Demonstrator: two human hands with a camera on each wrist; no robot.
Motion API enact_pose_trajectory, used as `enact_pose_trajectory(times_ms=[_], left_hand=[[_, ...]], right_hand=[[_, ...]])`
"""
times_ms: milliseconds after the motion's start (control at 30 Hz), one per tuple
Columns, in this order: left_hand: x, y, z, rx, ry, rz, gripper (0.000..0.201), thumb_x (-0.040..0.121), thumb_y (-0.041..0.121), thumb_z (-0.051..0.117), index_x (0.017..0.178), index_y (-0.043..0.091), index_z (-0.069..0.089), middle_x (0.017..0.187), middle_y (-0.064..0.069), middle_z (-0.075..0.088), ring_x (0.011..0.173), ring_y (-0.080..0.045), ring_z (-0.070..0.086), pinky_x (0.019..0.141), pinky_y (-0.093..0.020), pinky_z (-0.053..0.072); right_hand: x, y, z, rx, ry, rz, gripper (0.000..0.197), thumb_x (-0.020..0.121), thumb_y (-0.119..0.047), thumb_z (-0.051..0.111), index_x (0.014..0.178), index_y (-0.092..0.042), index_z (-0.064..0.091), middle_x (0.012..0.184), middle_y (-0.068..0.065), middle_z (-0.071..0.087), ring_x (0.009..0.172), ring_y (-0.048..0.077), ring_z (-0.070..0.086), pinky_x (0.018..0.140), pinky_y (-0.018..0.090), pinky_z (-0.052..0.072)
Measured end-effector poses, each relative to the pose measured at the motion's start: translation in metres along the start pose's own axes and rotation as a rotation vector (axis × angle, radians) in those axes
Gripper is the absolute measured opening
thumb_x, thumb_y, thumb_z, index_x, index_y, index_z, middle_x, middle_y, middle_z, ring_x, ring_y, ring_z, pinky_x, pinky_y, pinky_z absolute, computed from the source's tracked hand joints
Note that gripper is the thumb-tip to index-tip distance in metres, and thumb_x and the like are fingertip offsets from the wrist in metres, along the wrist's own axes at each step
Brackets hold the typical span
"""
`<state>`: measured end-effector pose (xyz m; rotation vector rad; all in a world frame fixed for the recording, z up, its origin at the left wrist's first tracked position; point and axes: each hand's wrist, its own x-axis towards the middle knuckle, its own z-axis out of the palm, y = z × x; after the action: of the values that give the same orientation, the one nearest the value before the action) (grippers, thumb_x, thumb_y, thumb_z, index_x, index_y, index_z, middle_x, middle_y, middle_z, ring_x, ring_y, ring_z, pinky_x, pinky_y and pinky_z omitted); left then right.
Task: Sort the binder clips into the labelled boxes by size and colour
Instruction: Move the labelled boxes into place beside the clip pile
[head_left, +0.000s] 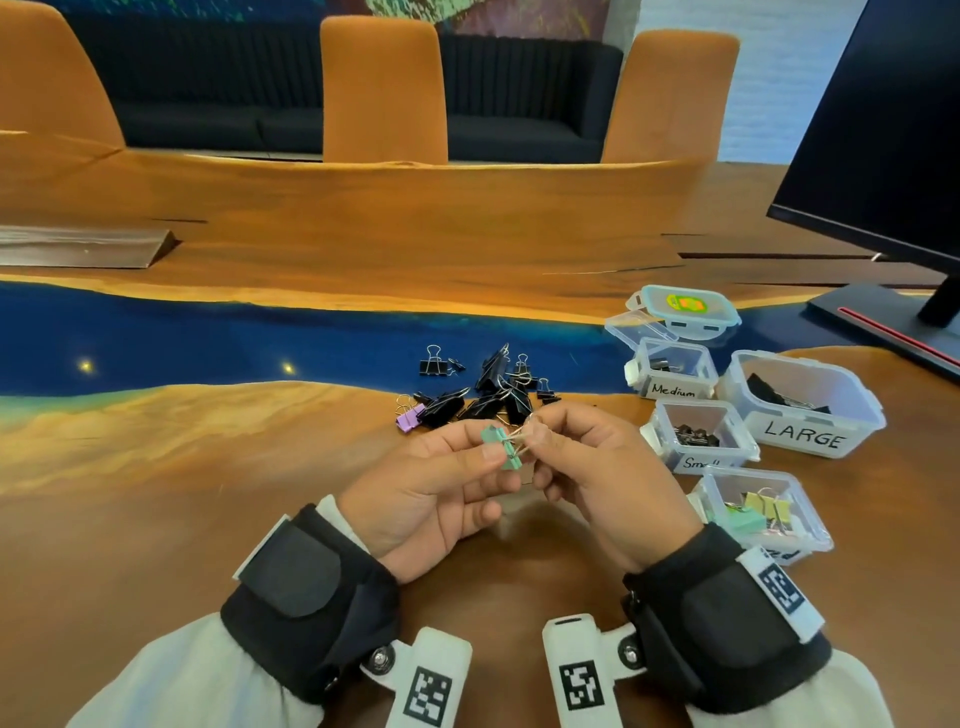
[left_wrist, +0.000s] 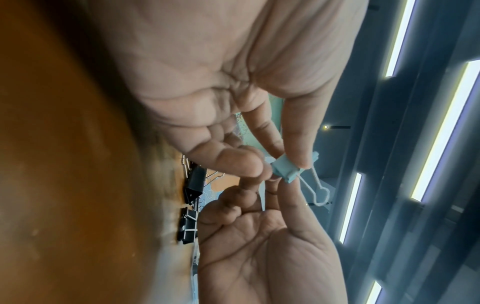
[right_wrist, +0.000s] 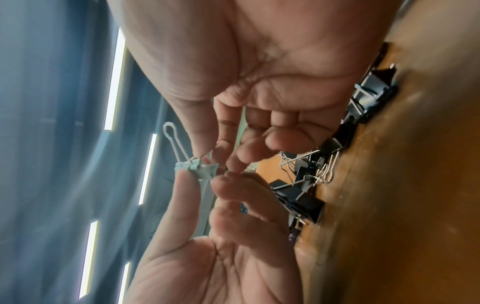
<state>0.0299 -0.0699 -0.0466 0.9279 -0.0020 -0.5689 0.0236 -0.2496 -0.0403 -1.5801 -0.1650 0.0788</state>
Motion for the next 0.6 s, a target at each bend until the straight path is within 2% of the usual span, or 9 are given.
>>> enact_pose_trajectory(times_ms=[100,267,367,433,500,600], left_hand=[[0.002,0.0,0.001,-0.006,0.03,-0.008,0.03,0.082,0.012,0.067,0.112,0.004,0.065,0.096,-0.015,0.069,0.076,-0.016,0.071,0.054,-0.02,0.056],[0.0,0.003,0.004,-0.028,0.067,-0.014,0.024,0.076,0.014,0.07,0.099,0.008,0.066,0.083,-0.01,0.068,0.065,-0.013,0.068,0.048,-0.017,0.054],[-0.001,0.004,0.005,-0.055,0.099,-0.027,0.031,0.073,0.016,0.073,0.103,0.008,0.068,0.084,-0.012,0.069,0.063,-0.013,0.067,0.047,-0.018,0.055],[-0.002,0.004,0.006,-0.061,0.101,-0.036,0.033,0.074,0.016,0.073,0.105,0.007,0.068,0.085,-0.012,0.069,0.063,-0.013,0.067,0.047,-0.019,0.056],[-0.004,0.004,0.006,-0.061,0.1,-0.042,0.033,0.075,0.016,0.072,0.107,0.007,0.067,0.086,-0.013,0.069,0.063,-0.014,0.068,0.048,-0.019,0.056],[-0.005,0.005,0.006,-0.062,0.105,-0.045,0.035,0.077,0.015,0.072,0.11,0.006,0.066,0.087,-0.013,0.07,0.063,-0.014,0.068,0.049,-0.02,0.057]], right_hand=[[0.0,-0.001,-0.003,-0.035,0.07,-0.044,0.022,0.096,-0.015,0.063,0.079,-0.024,0.073,0.076,-0.001,0.067,0.066,0.012,0.056,0.06,0.028,0.044],[-0.01,-0.028,-0.011,-0.319,0.105,-0.129,0.017,0.097,-0.017,0.06,0.09,-0.02,0.075,0.081,0.006,0.07,0.071,0.018,0.062,0.065,0.032,0.051],[-0.021,-0.069,-0.037,-0.493,0.085,-0.154,0.01,0.092,-0.02,0.066,0.093,-0.026,0.074,0.08,-0.007,0.07,0.07,0.004,0.061,0.064,0.015,0.047],[-0.028,-0.094,-0.062,-0.706,0.028,-0.066,0.008,0.087,-0.029,0.072,0.093,-0.033,0.071,0.085,-0.015,0.07,0.072,-0.004,0.061,0.066,0.009,0.046],[-0.03,-0.108,-0.092,-1.013,-0.035,0.063,0.022,0.079,-0.043,0.077,0.098,-0.041,0.067,0.093,-0.022,0.068,0.085,-0.008,0.06,0.073,0.008,0.045],[-0.034,-0.105,-0.13,-1.369,-0.154,0.288,0.053,0.065,-0.06,0.082,0.111,-0.048,0.059,0.112,-0.027,0.058,0.104,-0.003,0.055,0.089,0.023,0.048]])
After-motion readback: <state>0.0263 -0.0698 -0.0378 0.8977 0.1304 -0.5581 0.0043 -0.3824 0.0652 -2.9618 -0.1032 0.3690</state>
